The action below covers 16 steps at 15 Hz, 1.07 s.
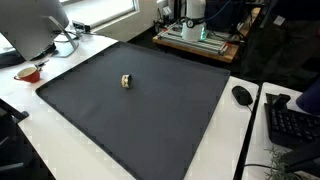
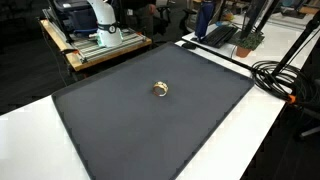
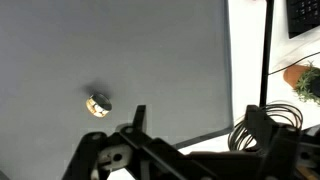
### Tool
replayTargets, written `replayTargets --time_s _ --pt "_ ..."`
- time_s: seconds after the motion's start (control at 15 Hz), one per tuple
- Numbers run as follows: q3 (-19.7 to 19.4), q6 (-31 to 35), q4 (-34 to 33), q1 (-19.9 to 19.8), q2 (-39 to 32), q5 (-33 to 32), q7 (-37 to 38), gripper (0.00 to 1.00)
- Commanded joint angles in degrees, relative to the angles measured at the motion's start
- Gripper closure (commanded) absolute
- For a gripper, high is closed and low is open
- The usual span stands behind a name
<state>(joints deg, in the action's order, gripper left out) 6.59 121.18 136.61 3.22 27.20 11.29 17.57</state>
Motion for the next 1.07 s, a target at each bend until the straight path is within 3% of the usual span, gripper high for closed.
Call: replayTargets --time_s 0.0,0.53,1.0 --pt "0.1 -0.2 -0.1 -0.1 0.0 0.0 0.0 0.00" --pt "0.8 -0.2 -0.9 -0.2 -0.5 -1.5 -0.2 0.00" --pt "5.8 -7.6 -6.5 0.7 -8.1 -14.8 -4.1 0.00"
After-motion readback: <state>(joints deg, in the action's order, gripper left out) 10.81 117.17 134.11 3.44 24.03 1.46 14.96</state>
